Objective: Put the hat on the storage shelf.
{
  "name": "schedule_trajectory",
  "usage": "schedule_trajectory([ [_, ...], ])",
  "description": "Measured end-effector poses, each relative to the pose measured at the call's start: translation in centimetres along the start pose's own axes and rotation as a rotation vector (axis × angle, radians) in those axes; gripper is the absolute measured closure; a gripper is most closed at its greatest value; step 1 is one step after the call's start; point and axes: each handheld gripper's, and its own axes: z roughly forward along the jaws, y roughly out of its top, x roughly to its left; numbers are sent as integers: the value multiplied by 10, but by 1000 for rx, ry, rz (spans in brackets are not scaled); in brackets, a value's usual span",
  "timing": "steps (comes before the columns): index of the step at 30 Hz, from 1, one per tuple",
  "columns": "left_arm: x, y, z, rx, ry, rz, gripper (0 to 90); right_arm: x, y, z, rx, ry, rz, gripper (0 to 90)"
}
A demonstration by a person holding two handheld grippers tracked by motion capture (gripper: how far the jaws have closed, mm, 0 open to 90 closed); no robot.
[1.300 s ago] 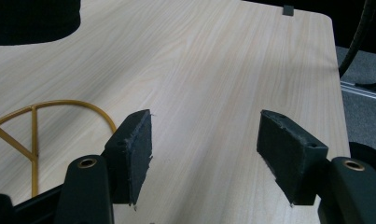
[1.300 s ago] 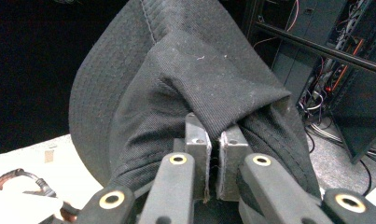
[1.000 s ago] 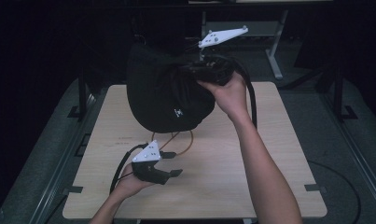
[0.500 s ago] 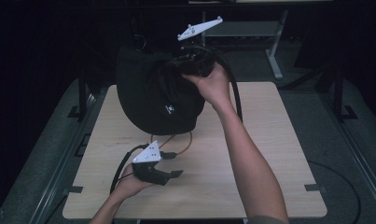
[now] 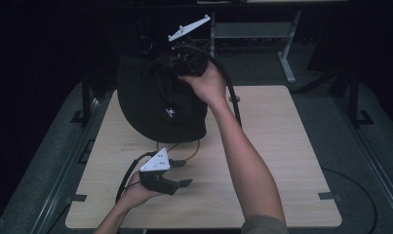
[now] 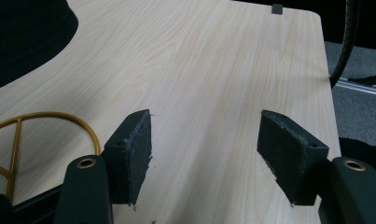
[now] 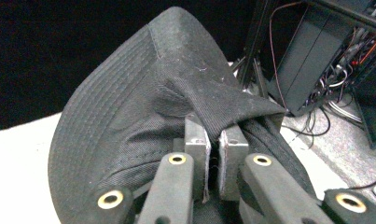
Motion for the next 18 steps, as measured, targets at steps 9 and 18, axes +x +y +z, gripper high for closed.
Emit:
schedule_trajectory([
  [9, -4, 0, 3, 6, -21, 15, 345, 9, 10, 45, 167, -49, -81, 756],
  [18, -6, -1, 3, 16, -28, 21, 338, 14, 8, 47, 183, -18, -99, 573],
])
